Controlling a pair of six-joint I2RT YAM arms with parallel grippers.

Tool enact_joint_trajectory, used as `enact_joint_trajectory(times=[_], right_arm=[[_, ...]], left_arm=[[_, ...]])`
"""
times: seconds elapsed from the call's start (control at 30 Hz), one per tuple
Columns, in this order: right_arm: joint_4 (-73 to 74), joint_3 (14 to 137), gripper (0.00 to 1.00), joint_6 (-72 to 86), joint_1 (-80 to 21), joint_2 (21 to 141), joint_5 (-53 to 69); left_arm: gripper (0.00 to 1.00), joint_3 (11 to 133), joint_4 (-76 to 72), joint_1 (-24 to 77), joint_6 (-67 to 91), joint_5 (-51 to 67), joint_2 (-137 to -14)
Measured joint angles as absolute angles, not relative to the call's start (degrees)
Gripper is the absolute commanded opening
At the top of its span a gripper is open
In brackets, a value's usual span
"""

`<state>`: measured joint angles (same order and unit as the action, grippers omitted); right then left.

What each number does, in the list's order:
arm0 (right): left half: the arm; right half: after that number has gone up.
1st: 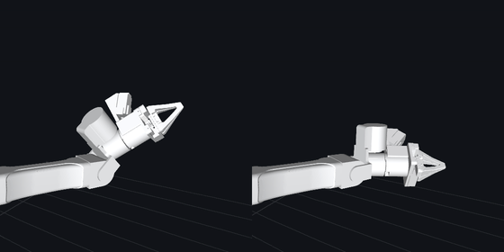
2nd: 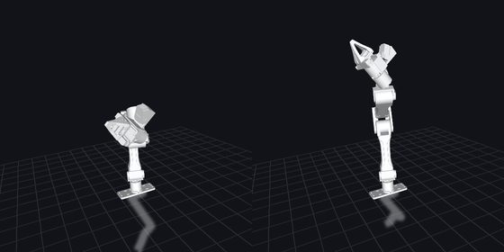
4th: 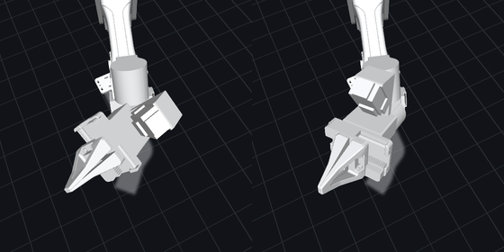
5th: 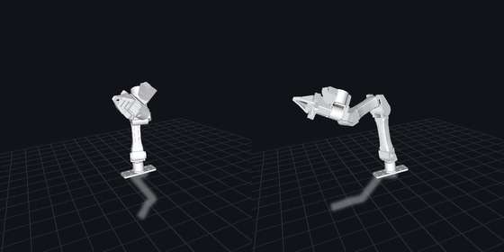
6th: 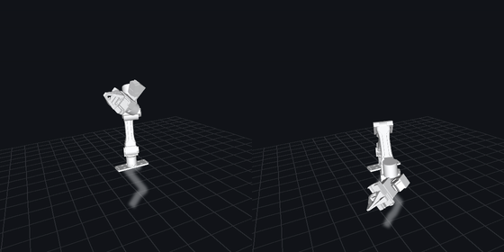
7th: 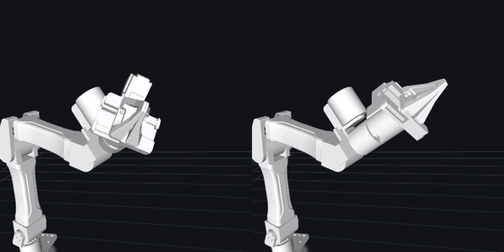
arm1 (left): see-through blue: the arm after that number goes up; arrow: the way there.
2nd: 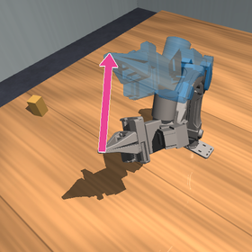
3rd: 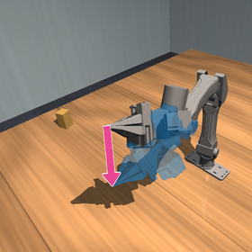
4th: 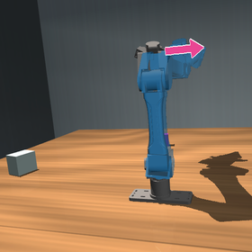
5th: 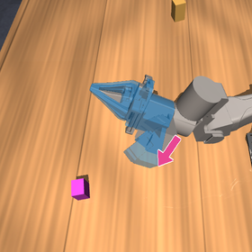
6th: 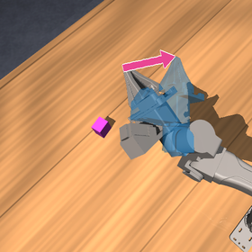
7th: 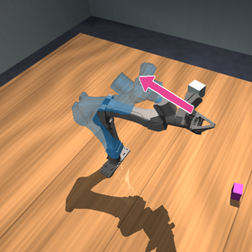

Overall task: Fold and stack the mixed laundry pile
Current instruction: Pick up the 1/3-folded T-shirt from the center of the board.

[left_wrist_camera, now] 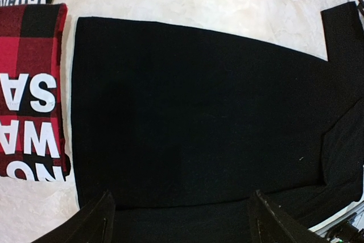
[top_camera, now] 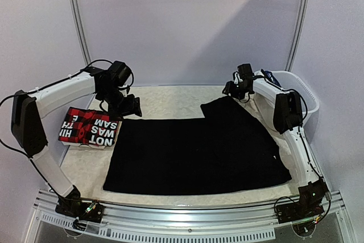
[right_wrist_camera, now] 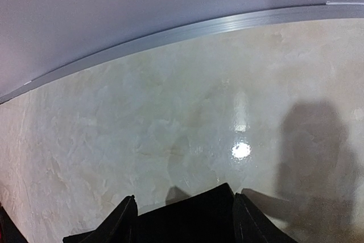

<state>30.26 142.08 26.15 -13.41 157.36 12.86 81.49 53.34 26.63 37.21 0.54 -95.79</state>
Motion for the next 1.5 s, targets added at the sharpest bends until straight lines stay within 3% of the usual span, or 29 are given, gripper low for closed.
enact_joint_trajectory(times=[0.17,0.27,0.4,0.73,1.17,1.27,1.5], right_arm=[[30.59,142.26,0.55,27.44,-13.30,157.80,13.93],[30.92,142.34,0.44,28.29,-13.28,157.84,14.48],[32.25,142.67,0.22,28.86,-13.21,158.12,15.75],[33.34,142.08,0.01,28.23,-13.47,158.23,15.77],[33.08,139.22,0.00,25.41,-13.50,156.24,18.65],[33.17,135.68,0.00,23.86,-13.50,153.29,20.25],[33.58,127.33,0.00,20.53,-13.82,142.32,22.24]], left_arm=[[0.81,82.59,53.47,26.63,36.88,0.86,-96.86],[0.81,82.74,53.69,26.63,36.86,0.93,-97.06],[0.81,82.78,53.80,26.63,36.86,1.06,-97.21],[0.80,82.78,53.80,26.63,37.32,1.26,-97.21],[0.69,87.57,56.55,26.63,37.63,-2.33,-99.96],[0.63,91.57,58.22,26.37,38.81,-4.36,-103.66],[0.62,98.96,61.54,24.95,45.98,-6.07,-112.97]])
